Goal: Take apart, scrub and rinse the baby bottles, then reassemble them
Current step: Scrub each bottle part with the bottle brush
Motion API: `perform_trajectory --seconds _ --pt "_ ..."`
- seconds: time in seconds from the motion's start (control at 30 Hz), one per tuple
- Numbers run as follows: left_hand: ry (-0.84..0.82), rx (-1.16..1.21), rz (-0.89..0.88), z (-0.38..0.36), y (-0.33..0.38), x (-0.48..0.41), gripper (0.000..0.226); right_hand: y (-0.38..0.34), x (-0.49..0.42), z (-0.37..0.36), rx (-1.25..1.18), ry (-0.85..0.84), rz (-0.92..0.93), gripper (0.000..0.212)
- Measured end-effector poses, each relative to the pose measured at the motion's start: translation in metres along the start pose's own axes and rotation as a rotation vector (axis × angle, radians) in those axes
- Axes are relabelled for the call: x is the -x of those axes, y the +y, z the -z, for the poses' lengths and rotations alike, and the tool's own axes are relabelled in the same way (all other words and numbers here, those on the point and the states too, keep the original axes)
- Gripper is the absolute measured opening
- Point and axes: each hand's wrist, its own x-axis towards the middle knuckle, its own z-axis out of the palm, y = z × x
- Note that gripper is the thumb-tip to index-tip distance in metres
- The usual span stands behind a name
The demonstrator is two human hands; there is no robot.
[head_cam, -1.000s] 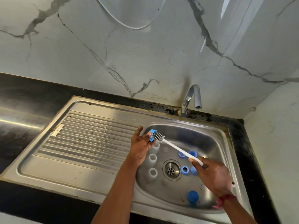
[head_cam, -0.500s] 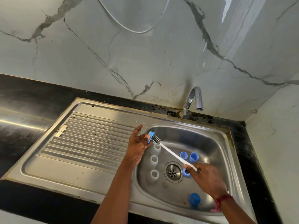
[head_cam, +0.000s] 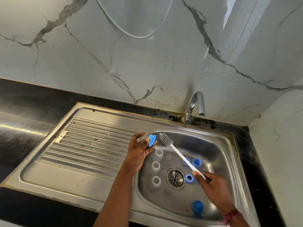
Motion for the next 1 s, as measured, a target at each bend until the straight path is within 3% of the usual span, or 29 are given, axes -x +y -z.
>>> perform_trajectory --seconds 0.1,0.3,0.43,0.67,0.83,0.93,1.0 --pt "0.011 -0.033 0.032 0.001 -0.004 -0.001 0.009 0.0 0.002 0.005 -0.07 0.042 -0.049 0.027" --pt "-0.009 -0.103 0.056 0.008 -0.009 -0.002 0.051 -0.005 0.0 0.0 -0.148 -0.001 -0.065 0.043" --pt "-0.03 -0.181 0.071 0.012 -0.005 0.0 0.029 -0.007 -0.002 -0.004 -0.157 -0.014 -0.057 0.037" --pt "0.013 -0.351 0.035 0.016 -0.01 -0.004 0.023 0.001 -0.008 -0.002 -0.031 -0.048 0.021 0.036" --pt "-0.028 -0.68 -0.148 0.027 -0.006 -0.011 0.035 0.002 -0.009 0.008 0.069 -0.028 0.039 0.029" --pt "-0.154 -1.038 -0.221 0.027 0.004 -0.015 0.026 -0.004 -0.01 0.014 0.155 -0.015 0.134 0.035" --pt "-0.212 -1.114 -0.237 0.027 0.01 -0.016 0.02 -0.005 -0.011 0.016 0.199 -0.002 0.177 0.04"
